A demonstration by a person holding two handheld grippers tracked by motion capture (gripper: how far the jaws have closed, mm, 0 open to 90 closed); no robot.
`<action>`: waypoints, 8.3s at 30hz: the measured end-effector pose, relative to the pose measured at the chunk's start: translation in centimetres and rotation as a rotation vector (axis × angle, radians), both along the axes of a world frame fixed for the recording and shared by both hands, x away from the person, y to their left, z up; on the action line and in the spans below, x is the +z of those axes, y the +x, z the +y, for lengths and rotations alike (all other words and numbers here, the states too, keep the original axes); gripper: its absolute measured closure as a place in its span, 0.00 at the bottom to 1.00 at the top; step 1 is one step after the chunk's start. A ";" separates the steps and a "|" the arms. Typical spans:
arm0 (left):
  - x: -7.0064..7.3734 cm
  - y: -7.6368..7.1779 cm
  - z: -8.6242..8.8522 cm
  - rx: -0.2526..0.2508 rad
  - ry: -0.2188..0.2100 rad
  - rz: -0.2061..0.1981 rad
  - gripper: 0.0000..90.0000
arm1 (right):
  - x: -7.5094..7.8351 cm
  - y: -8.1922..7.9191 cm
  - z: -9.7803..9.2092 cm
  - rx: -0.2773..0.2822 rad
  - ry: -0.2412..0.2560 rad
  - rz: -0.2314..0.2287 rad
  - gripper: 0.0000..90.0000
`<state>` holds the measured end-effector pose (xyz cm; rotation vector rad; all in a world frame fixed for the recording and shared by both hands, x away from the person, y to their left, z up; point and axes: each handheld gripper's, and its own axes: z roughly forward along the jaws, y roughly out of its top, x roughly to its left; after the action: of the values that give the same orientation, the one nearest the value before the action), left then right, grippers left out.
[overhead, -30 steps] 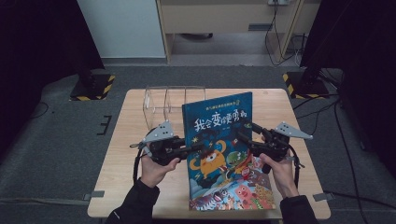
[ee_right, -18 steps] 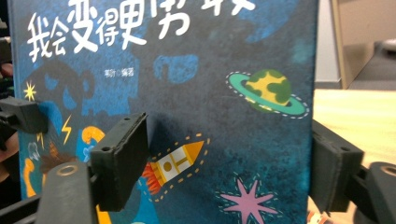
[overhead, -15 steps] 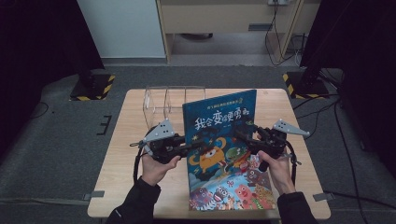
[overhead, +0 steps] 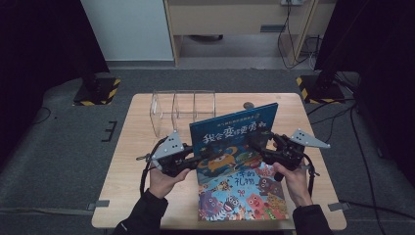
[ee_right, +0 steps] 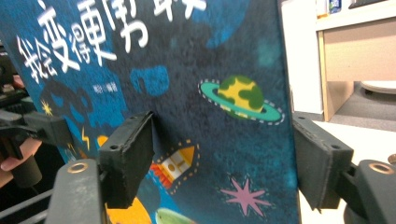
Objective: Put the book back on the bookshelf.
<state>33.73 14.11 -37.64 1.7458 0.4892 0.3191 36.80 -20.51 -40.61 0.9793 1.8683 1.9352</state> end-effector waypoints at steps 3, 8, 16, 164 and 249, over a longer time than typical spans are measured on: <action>-0.4 0.0 0.1 0.007 -0.011 0.016 0.80 | -0.3 -0.1 0.2 -0.002 -0.029 -0.004 0.29; -1.1 0.1 0.1 0.001 -0.009 0.039 0.78 | -0.4 -0.1 0.2 -0.005 -0.026 -0.001 0.28; -1.6 0.0 0.0 0.018 -0.016 0.043 0.80 | -0.8 -0.3 0.6 -0.032 -0.024 -0.008 0.26; 1.0 0.3 2.1 -0.024 0.044 0.073 0.85 | -2.6 -0.4 3.7 0.040 -0.068 -0.028 0.48; 6.3 0.0 11.0 0.258 -0.083 0.079 0.92 | -3.1 -0.1 2.9 0.010 -0.149 -0.021 0.46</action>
<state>33.73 25.11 -31.29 1.6212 0.7774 0.4072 36.69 -17.62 -43.71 0.9026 1.9772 1.7745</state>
